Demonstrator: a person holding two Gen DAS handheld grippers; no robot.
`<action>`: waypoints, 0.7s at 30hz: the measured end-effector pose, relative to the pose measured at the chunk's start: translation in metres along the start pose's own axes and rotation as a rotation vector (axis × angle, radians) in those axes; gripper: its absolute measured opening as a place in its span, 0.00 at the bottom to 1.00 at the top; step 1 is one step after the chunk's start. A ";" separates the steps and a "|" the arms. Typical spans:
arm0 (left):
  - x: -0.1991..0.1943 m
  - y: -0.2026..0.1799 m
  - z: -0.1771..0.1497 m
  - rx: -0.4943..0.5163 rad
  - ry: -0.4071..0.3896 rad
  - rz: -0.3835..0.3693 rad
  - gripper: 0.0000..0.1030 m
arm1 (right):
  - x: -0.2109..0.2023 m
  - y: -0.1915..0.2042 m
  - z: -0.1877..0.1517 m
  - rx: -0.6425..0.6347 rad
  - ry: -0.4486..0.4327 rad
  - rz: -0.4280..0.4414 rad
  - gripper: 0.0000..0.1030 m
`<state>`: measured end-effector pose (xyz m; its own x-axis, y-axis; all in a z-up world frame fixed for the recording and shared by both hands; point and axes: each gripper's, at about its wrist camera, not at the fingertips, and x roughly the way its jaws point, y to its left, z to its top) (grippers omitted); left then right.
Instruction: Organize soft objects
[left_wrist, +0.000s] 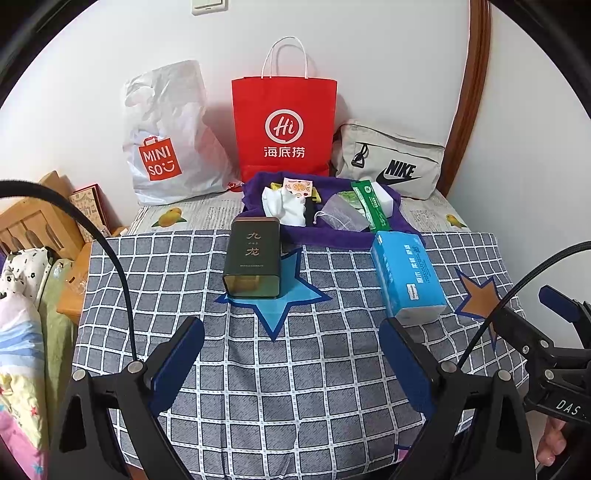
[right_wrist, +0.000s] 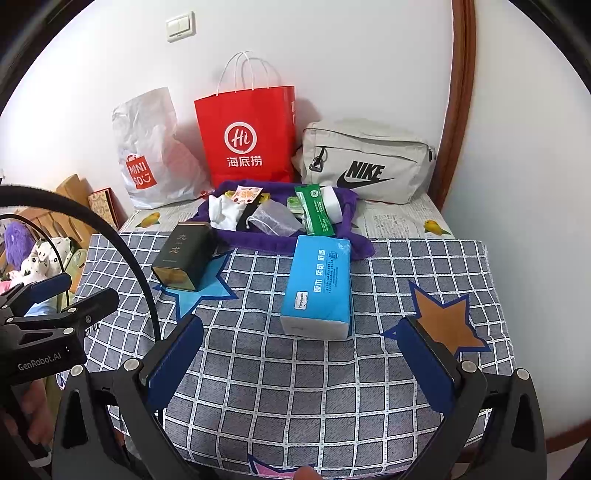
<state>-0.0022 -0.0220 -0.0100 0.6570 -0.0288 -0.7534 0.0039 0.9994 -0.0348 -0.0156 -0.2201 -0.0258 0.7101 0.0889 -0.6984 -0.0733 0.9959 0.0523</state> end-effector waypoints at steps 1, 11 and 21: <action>0.000 0.000 0.000 -0.001 0.000 0.001 0.93 | 0.000 0.000 0.000 -0.001 0.000 0.000 1.00; 0.000 0.000 0.001 0.004 0.002 -0.002 0.93 | -0.001 -0.002 0.000 -0.005 -0.001 0.002 1.00; 0.000 0.000 0.001 0.002 0.003 -0.001 0.93 | 0.000 -0.002 0.000 -0.008 -0.001 0.001 1.00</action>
<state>-0.0010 -0.0218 -0.0092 0.6548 -0.0303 -0.7552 0.0067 0.9994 -0.0343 -0.0157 -0.2218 -0.0253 0.7105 0.0903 -0.6979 -0.0801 0.9957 0.0473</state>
